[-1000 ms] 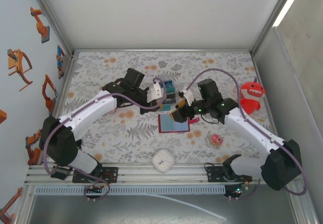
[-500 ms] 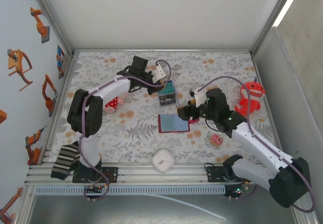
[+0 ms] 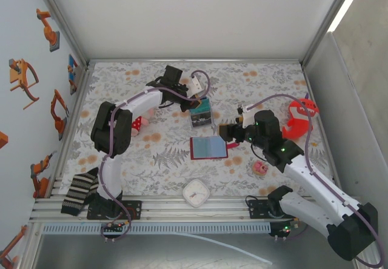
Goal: Take the credit cards out of the card holder
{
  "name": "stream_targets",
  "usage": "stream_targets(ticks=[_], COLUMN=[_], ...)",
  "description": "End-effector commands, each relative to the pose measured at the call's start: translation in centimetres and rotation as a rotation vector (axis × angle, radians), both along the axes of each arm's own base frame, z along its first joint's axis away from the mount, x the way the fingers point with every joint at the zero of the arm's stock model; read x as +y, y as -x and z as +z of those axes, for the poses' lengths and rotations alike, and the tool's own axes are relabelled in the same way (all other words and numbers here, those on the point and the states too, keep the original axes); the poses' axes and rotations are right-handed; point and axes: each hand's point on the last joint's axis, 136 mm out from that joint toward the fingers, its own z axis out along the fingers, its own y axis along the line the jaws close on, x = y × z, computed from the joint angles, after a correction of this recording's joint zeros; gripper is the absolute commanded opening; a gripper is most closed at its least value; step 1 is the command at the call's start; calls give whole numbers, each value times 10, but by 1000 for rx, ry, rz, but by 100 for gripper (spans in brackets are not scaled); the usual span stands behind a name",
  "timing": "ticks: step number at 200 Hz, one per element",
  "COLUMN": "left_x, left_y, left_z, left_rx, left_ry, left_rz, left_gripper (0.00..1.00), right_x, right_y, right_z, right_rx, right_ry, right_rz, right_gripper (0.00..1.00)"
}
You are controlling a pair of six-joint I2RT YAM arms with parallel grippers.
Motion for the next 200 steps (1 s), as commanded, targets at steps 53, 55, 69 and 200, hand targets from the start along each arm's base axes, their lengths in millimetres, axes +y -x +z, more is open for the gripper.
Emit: stream_targets(ticks=[53, 55, 69, 200], left_x=[0, -1, 0, 0], left_y=[4, 4, 4, 21], left_z=[-10, -11, -16, 24], left_rx=[21, 21, 24, -46], left_ry=[-32, -32, -40, -1], left_rz=[-63, -65, -75, -65], left_gripper=[0, 0, 0, 28], right_x=[-2, -2, -2, 8], right_y=[-5, -5, -6, -10], right_z=[-6, -5, -4, -15], right_rx=[3, 1, -6, 79], right_ry=[-10, -11, -15, -41], right_rz=[-29, -29, -29, -24], right_gripper=[82, 81, 81, 63])
